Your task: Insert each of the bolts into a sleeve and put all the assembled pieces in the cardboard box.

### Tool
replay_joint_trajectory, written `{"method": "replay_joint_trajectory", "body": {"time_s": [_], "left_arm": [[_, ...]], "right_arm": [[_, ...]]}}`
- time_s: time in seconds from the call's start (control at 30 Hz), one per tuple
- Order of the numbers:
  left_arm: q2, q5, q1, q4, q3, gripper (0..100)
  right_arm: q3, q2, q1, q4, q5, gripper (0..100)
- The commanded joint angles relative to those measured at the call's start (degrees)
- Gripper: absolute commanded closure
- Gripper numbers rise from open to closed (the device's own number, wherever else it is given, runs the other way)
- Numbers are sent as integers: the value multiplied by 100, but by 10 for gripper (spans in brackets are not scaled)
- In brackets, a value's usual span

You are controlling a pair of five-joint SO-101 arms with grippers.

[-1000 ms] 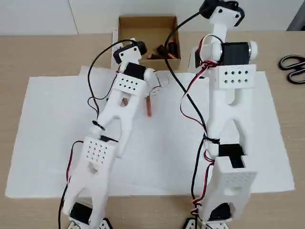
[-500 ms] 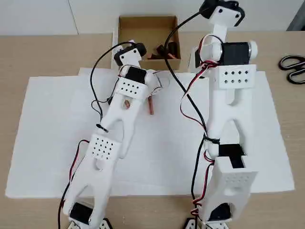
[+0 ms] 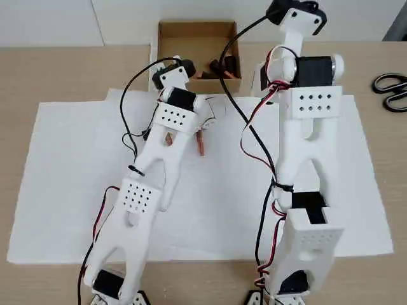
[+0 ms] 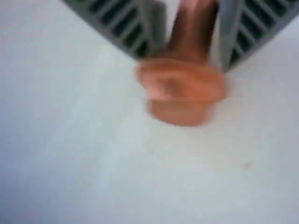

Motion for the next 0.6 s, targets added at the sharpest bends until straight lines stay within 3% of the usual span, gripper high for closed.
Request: {"method": "replay_joint_trajectory", "body": {"time_s": [0.0,0.23,0.57], "left_arm": [[-70,18,-18,141,-127,995],[-70,18,0,167,-224,995],[-70,-492,26,905,-2149,995]], "right_arm": [[-26,-453,22,13,18,995],[-26,-453,22,13,18,995],[-26,-479,13,4,35,995]]}}
